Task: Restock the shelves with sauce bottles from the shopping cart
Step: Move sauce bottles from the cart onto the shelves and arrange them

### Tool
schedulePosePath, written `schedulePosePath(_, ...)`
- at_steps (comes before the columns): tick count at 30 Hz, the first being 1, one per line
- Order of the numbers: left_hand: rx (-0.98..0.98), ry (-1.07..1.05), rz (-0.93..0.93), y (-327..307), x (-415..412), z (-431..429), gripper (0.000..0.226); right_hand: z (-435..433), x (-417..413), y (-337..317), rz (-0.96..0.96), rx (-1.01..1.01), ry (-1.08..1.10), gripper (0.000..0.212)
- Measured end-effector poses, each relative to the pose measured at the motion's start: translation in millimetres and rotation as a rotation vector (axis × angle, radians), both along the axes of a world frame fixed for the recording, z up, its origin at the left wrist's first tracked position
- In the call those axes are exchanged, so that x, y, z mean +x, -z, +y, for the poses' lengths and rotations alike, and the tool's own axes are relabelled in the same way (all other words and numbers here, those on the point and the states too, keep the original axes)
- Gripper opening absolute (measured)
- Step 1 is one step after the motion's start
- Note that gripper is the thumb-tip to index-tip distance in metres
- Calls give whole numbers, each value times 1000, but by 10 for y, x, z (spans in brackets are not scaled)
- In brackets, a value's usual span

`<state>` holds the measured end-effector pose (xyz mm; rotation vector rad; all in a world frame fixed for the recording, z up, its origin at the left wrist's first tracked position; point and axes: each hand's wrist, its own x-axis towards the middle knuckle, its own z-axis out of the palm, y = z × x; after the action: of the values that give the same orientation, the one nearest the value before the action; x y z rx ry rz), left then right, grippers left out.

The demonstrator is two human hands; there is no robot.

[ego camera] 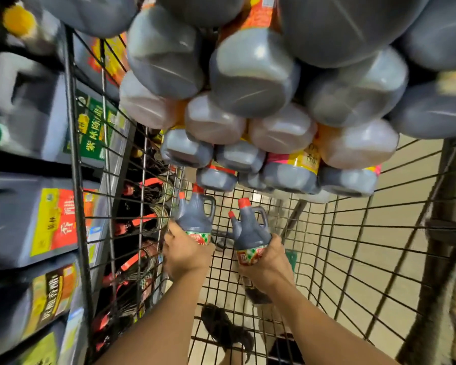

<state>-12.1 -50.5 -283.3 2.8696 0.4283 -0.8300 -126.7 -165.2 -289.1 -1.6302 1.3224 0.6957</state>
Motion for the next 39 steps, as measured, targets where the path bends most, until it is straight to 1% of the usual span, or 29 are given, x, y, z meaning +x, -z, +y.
schedulePosePath(3,-111,-83,68,-124,-18,12,92,10,-75,-109,-3,0,-6,91)
schedulePosePath(6,-267,-162,59,-353,-75,91,81,28,-144,-307,-56,-26,-17,90)
schedulePosePath(9,-374,-173,10,-660,-103,185,84,43,-196,-568,-141,-90,-55,85)
schedulePosePath(11,-432,-151,-19,-885,-126,235,87,49,-230,-745,-220,-104,-43,88)
schedulePosePath(13,-529,-158,-65,-1135,-153,286,85,64,-249,-963,-290,-130,-46,89)
schedulePosePath(16,-650,-147,-137,-1578,-201,389,92,105,-255,-1359,-422,-191,-52,86)
schedulePosePath(20,-815,-92,-263,-2279,-303,587,81,167,-210,-1969,-651,-288,-39,90)
schedulePosePath(23,-955,-57,-359,-2778,-374,783,74,234,-147,-2481,-811,-340,-76,92)
schedulePosePath(26,-1074,-40,-448,-3290,-406,997,79,351,-68,-3020,-948,-387,-96,87)
schedulePosePath(30,-1131,-3,-597,-4013,-485,1350,92,668,-13,-3851,-1104,-446,-161,89)
schedulePosePath(32,-1183,7,-676,-4322,-549,1550,90,877,6,-4227,-1198,-448,-193,90)
schedulePosePath(34,-1195,21,-801,-4602,-630,1765,86,1116,29,-4553,-1298,-448,-220,89)
schedulePosePath(36,-1216,10,-895,-4874,-743,1991,84,1369,47,-4810,-1390,-424,-233,87)
schedulePosePath(39,-1242,-19,-1009,-5224,-940,2393,81,1760,60,-5102,-1472,-381,-266,86)
